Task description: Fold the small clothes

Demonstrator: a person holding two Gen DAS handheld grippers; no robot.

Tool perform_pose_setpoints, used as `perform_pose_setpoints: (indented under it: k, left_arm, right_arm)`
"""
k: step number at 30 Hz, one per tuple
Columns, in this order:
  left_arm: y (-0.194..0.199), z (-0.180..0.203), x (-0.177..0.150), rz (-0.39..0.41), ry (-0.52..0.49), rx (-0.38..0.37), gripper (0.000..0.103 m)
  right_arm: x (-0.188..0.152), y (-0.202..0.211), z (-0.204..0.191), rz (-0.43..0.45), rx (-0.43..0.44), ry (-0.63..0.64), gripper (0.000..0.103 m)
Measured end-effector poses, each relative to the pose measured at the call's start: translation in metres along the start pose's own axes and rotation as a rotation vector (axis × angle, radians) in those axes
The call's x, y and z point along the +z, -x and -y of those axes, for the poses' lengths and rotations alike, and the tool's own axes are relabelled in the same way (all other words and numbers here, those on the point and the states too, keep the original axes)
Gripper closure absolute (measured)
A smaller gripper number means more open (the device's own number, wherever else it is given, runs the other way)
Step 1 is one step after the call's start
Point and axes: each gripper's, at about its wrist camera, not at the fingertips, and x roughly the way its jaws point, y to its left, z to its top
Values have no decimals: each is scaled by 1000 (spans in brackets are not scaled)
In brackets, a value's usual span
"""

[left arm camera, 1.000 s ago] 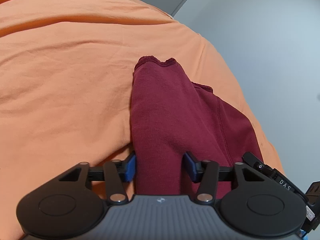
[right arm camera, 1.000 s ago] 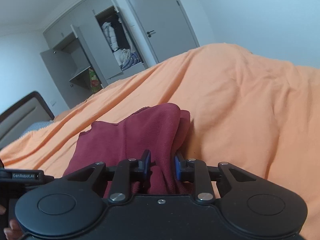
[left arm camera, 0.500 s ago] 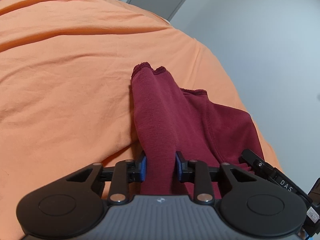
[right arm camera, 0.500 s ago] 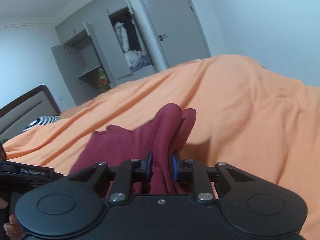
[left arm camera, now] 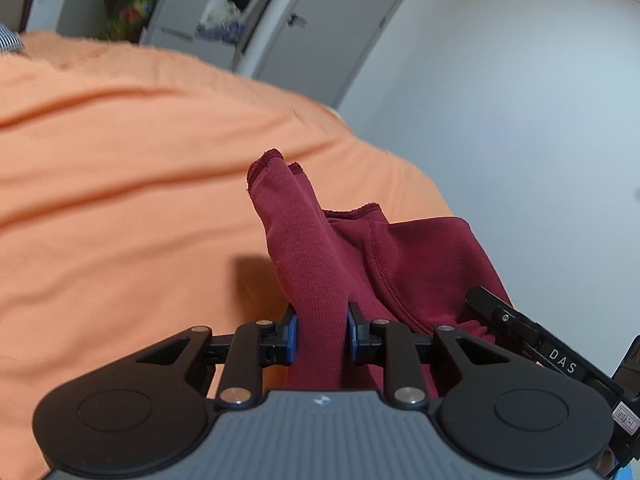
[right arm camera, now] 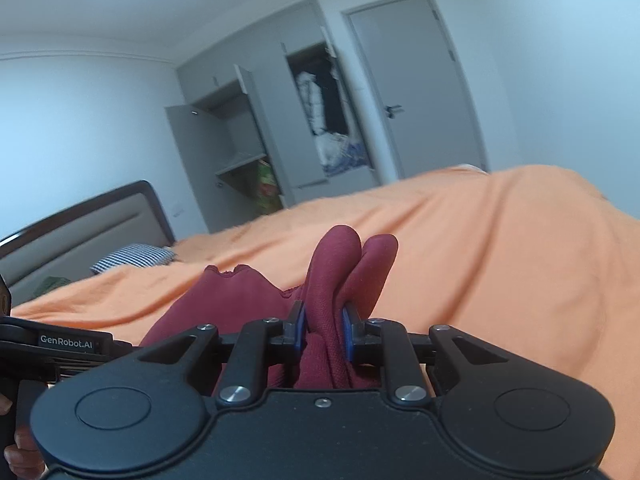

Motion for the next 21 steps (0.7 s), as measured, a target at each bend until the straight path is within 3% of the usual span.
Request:
perform_pose_setpoints:
  k: [5,12,21]
  left_arm:
    - [11,-20,26,63,-3,64,78]
    - [11,-56,41,84,12,156,78]
    - [-8,-99,16,-7,108,204,75]
  right_arm:
    - [5,-42,-16,-13,70,-62,83]
    - [-1,-94,-45,-70,96,-47,83]
    - [-23,-118,-44,-167,12,-29,81]
